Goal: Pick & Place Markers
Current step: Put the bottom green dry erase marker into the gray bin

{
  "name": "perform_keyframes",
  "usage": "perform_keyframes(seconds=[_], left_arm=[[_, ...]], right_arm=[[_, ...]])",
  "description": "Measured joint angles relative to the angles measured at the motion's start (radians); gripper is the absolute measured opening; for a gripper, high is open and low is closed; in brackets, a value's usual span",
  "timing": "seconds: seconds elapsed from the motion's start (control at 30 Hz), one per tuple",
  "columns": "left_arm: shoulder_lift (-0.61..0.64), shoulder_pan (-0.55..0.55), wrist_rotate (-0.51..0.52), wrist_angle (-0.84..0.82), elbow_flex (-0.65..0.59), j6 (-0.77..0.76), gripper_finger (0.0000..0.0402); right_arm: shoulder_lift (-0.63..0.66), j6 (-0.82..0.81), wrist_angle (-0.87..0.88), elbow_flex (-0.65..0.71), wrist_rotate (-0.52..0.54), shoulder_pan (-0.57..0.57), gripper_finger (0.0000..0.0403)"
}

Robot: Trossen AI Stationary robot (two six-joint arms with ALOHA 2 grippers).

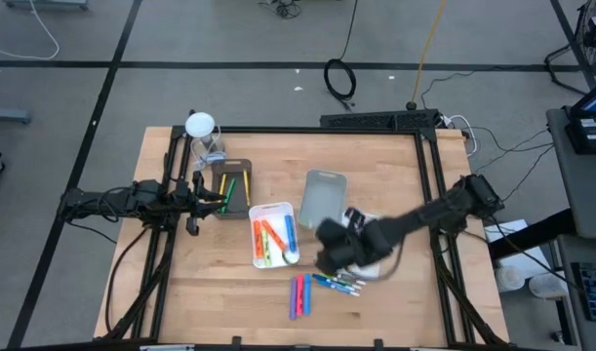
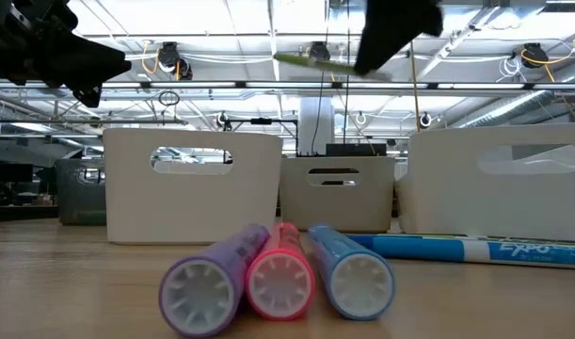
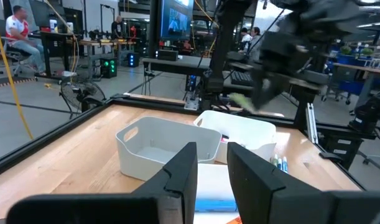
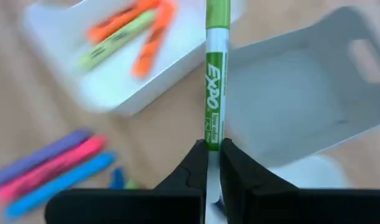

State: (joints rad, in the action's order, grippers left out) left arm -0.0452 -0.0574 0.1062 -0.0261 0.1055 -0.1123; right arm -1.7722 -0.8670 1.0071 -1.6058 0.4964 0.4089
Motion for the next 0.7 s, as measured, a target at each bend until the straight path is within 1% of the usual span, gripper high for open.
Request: perform_keyframes(seconds=[0.1,0.17,0.3,0.4,0.47,0.57,0.7], left_arm=[[0.000,0.000,0.000,0.000,0.000,0.000,0.0090],[0.000,0.000,0.000,0.000,0.000,0.000,0.0090],[0.000,0.000,0.000,0.001,0.000,0.000,0.0090],[0.000,0.000,0.000,0.001,0.000,0.000,0.0090],[0.000,0.000,0.000,0.000,0.000,0.000,0.0090],[0.000,0.000,0.000,0.001,0.000,0.000,0.0090],[0.000,0.000,0.000,0.000,0.000,0.000,0.0090]], right_arm=[[0.001,0.030,0.026,0.001,-0.003,-0.095,0.0011],[0.001,0.043,0.022,0.017,-0.024,-0.162,0.0011],[0.001,0.034,0.020,0.086,-0.130,-0.287,0.0011],[0.001,-0.015,0.021,0.148,-0.214,-0.362,0.0011],[0.001,-0.031,-0.007,0.192,-0.257,-0.400,0.0011],[0.002,-0.017,-0.071,0.244,-0.290,-0.431,0.0011],[0.017,0.017,-0.125,0.262,-0.291,-0.435,0.0011]])
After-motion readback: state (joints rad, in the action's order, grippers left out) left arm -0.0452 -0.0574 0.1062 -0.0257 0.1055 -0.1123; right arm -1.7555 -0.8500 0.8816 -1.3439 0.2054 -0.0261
